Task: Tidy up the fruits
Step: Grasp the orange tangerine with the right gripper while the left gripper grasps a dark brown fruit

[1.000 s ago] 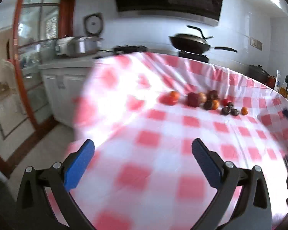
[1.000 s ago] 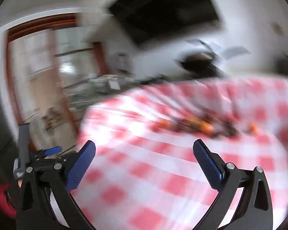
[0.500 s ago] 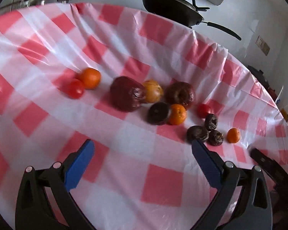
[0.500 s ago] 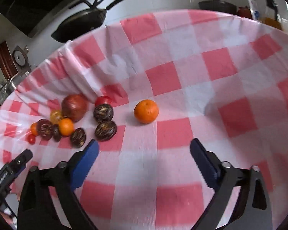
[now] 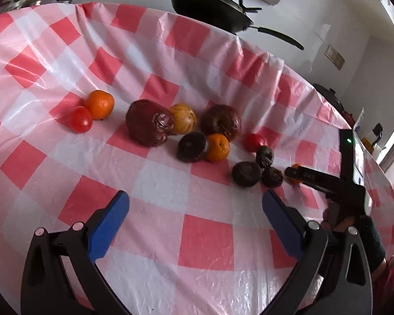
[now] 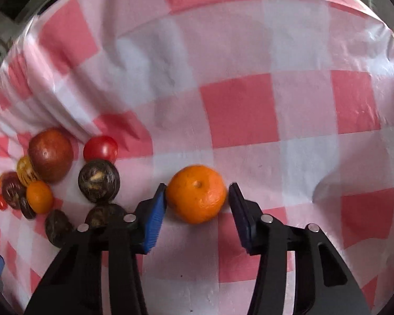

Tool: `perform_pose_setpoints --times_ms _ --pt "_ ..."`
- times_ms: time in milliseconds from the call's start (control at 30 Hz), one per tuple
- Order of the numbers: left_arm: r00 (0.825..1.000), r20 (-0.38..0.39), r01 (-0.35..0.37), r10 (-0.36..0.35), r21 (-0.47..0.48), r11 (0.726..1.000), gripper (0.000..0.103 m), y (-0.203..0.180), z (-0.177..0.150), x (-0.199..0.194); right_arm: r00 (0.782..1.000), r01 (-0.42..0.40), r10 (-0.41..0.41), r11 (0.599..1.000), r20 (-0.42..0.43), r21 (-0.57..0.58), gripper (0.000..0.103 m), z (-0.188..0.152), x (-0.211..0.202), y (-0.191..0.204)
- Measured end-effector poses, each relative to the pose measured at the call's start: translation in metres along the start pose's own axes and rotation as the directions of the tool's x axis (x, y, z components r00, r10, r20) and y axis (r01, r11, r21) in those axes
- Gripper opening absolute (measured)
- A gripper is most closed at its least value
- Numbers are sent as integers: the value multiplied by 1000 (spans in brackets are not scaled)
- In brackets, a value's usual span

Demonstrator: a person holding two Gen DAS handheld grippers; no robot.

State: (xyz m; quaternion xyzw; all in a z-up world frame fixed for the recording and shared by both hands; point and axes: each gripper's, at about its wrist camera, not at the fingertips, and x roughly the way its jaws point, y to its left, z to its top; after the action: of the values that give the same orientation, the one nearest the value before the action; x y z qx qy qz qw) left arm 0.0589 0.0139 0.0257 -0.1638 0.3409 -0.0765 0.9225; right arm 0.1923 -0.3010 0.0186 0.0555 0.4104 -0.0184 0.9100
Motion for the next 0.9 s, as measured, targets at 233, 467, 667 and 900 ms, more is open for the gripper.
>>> perform_pose_setpoints --times_ms 233,467,667,900 --pt "996 -65 63 -61 18 998 98 -17 -1 11 988 -152 141 973 69 175 42 -14 -12 -24" --pt "988 -152 48 -35 82 996 83 -59 20 70 973 -229 213 940 92 252 42 -28 -14 -31" --pt "973 -219 -27 66 176 984 70 -88 29 114 969 -247 230 934 94 257 43 -22 -4 -32" --pt "976 -200 -42 91 233 972 43 -92 23 106 966 -259 243 931 92 255 43 -24 -9 -31"
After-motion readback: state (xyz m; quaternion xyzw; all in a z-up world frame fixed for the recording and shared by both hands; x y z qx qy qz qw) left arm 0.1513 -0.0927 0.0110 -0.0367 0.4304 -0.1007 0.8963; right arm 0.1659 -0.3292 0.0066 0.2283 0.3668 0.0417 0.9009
